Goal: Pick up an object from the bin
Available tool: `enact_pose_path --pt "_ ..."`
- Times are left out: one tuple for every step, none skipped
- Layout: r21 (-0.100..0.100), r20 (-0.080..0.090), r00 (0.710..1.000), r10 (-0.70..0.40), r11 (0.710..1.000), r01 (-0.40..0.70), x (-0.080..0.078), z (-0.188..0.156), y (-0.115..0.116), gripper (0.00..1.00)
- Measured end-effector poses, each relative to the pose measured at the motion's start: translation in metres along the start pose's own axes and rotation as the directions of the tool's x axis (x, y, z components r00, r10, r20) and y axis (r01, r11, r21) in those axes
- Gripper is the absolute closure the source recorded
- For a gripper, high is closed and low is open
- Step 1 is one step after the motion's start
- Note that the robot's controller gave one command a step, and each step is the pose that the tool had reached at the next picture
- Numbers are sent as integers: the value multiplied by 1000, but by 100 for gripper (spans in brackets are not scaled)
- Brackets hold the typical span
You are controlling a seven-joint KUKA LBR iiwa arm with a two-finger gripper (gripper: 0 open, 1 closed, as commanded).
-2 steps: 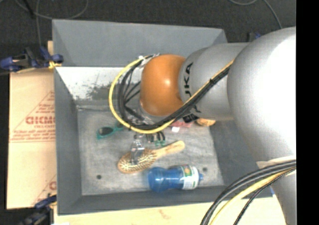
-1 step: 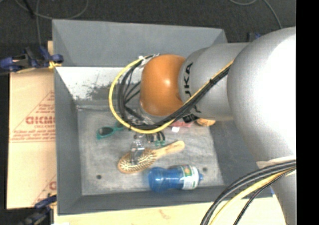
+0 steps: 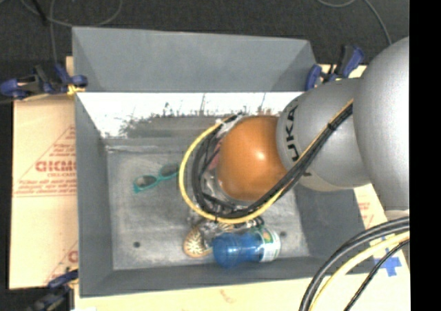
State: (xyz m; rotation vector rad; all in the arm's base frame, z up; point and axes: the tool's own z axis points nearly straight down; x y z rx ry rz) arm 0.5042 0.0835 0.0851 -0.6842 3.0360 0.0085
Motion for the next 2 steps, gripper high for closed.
enact_pose_path --pt "0 0 1000 1 1000 -1 0 0 0 100" --pt "-3 -25 995 -102 995 102 -20 -148 -6 100"
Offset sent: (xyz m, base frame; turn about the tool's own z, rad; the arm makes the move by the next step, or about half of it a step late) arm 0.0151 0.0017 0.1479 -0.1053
